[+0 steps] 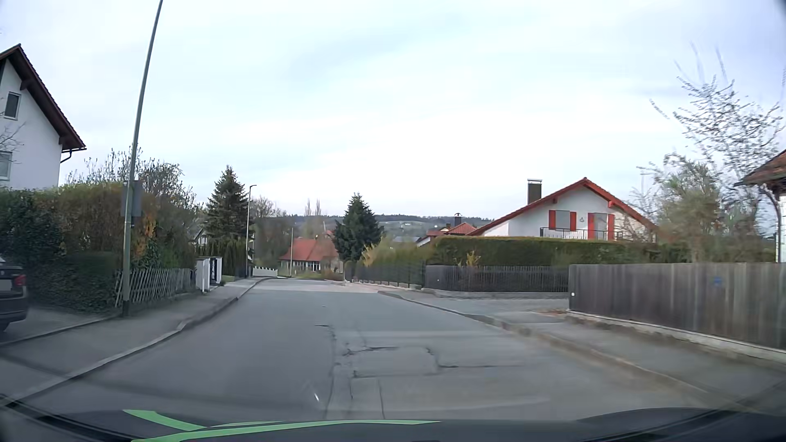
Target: Follow the waypoints while adhering to traffic rules and regulations
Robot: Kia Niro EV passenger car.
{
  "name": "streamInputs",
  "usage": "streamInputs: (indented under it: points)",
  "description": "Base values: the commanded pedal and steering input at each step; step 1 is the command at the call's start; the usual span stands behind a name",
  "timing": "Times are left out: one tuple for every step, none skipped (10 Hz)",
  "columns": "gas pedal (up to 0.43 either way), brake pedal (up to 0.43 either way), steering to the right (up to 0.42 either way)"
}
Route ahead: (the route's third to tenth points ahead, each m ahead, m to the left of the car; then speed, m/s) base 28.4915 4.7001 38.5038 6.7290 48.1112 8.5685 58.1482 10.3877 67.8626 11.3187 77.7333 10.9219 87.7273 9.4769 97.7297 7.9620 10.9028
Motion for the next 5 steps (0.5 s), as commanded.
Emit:
streamInputs:
  points:
    - [0.028,0.0,-0.059]
    - [0.028,0.0,-0.059]
    - [0.028,0.0,-0.059]
    - [0.028,0.0,-0.058]
    - [0.028,0.0,-0.055]
